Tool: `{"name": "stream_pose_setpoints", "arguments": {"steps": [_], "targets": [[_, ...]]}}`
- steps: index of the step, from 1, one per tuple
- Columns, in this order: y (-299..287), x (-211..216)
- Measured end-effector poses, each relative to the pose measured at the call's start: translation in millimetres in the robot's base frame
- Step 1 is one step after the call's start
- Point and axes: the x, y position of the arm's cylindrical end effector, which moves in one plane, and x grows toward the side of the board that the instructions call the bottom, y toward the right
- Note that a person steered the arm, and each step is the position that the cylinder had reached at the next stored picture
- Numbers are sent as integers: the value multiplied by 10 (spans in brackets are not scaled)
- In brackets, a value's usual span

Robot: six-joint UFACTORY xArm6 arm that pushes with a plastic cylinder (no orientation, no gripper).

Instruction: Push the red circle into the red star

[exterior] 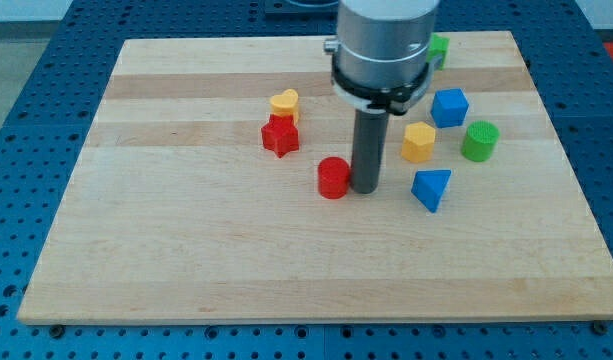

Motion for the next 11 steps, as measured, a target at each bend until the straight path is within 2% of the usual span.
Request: {"name": "stream_pose_setpoints", "arguments": {"steps": [4,8,10,11], "targets": [[-1071,310],[-822,205],[-822,-244],[-822,-295]]}}
